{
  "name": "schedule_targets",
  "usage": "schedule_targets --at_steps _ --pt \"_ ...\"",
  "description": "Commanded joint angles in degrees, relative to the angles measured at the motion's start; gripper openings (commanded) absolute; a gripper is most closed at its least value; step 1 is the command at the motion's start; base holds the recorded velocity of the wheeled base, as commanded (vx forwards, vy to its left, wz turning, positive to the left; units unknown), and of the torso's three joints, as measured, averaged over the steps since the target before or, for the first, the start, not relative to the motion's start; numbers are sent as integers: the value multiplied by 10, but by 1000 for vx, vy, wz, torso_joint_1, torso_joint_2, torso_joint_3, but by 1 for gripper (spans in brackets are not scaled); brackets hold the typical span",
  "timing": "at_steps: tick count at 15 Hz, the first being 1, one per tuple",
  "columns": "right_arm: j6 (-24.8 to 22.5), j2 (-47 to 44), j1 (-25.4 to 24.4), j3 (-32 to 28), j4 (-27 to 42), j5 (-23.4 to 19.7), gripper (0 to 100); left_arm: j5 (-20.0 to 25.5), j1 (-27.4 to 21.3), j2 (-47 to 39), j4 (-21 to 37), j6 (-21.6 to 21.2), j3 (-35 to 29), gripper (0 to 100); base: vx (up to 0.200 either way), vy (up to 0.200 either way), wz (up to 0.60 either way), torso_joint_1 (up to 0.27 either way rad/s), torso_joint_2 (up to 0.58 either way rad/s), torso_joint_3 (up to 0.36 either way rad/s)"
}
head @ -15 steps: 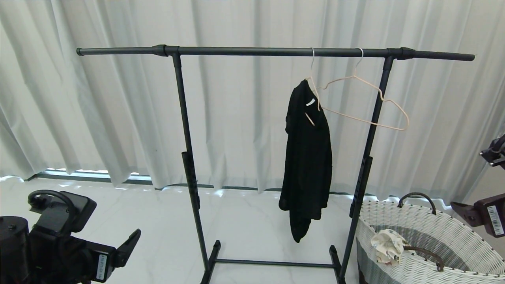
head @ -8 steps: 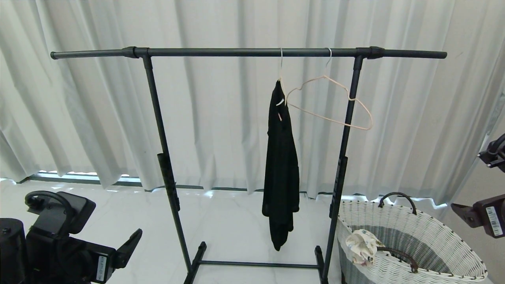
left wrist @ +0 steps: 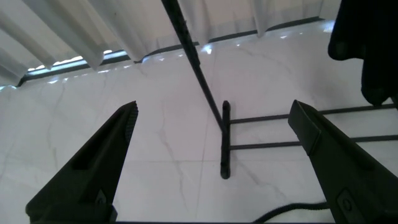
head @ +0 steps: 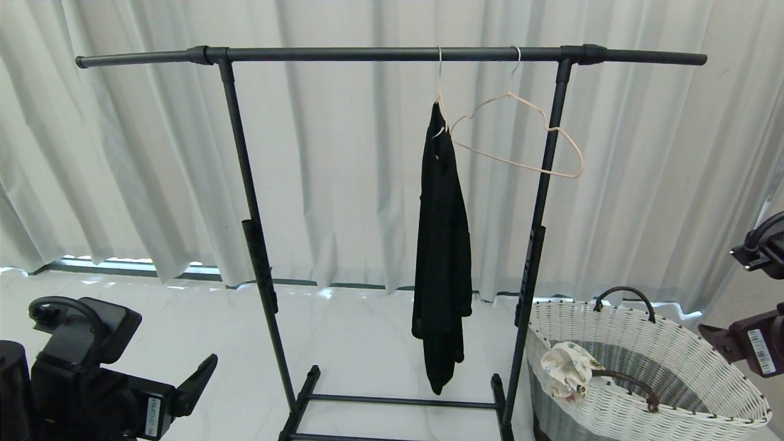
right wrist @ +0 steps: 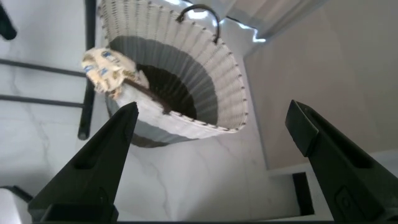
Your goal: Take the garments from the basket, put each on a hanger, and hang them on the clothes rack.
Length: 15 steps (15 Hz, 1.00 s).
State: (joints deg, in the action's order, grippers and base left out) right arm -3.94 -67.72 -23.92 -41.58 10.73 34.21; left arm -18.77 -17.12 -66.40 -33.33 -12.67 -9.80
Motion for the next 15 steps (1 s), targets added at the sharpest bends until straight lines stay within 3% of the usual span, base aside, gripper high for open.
schedule_targets --at_steps 1,7,11,15 --pt "-1 0 0 20 -20 -1 100 1 0 4 -1 0 -1 100 0 0 0 22 129 -2" --pt "-8 -66 31 74 -119 -27 100 2 -7 6 -1 -1 -2 100 200 0 0 -24 65 50" --pt "-75 -85 32 119 -121 -83 100 2 -10 5 0 -1 -2 100 200 0 0 -1 13 12" --pt "-120 -133 32 156 -125 -111 100 2 -13 6 -1 -2 -2 100 0 0 0 0 0 0"
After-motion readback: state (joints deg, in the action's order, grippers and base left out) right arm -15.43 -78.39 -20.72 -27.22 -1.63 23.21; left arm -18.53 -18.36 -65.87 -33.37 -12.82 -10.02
